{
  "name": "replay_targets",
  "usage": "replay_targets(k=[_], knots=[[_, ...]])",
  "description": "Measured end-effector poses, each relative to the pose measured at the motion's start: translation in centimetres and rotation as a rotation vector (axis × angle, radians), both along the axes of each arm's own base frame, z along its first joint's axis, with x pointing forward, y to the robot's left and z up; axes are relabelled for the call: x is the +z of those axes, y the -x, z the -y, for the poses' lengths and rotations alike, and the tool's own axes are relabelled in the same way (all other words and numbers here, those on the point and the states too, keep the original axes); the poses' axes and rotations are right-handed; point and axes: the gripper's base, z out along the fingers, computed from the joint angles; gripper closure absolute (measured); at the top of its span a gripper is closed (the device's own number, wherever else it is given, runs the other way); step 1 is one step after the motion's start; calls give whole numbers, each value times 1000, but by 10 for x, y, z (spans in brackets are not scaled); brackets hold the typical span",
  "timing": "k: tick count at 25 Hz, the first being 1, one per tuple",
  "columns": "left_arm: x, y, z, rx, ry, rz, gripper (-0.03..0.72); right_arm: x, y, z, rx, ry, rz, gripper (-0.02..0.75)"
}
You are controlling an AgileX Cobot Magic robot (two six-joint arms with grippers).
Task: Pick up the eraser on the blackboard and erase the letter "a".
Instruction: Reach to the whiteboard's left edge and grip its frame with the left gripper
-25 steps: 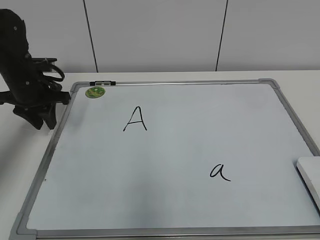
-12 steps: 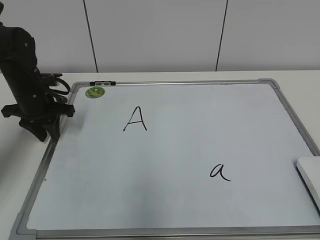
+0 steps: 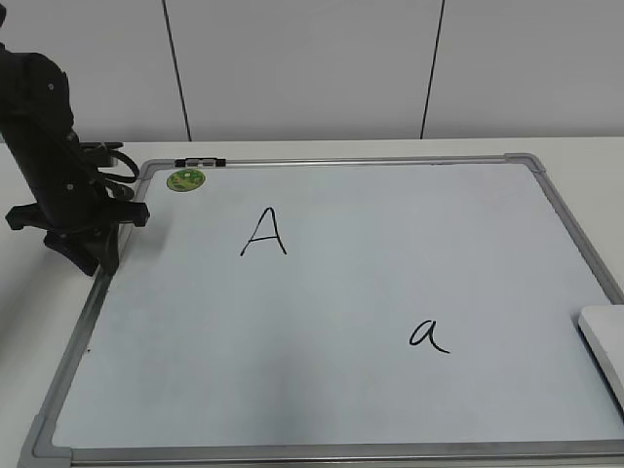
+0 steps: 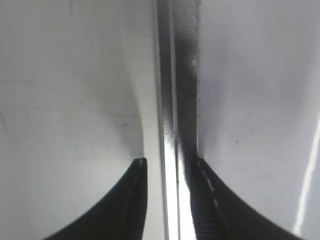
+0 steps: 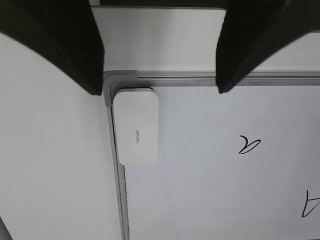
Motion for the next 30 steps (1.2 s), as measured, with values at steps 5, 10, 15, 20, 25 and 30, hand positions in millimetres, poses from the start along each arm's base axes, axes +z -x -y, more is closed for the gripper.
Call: replay_targets(k=[5, 10, 15, 20, 25, 30], knots=[[0, 0, 0, 2, 4, 1, 536, 0, 0, 0, 0, 0, 0, 219], [-1, 0, 0, 4, 4, 1, 545, 0, 0, 0, 0, 0, 0, 219], [-3, -2, 1, 4, 4, -7, 555, 0, 0, 0, 0, 0, 0, 219], [-3, -2, 1, 5, 6, -10, 653, 0, 0, 0, 0, 0, 0, 219], [-3, -2, 1, 12, 6, -10, 660, 0, 0, -1, 3, -5, 0, 219], [-3, -2, 1, 13, 6, -10, 660, 3, 2, -1, 5, -7, -2, 219]])
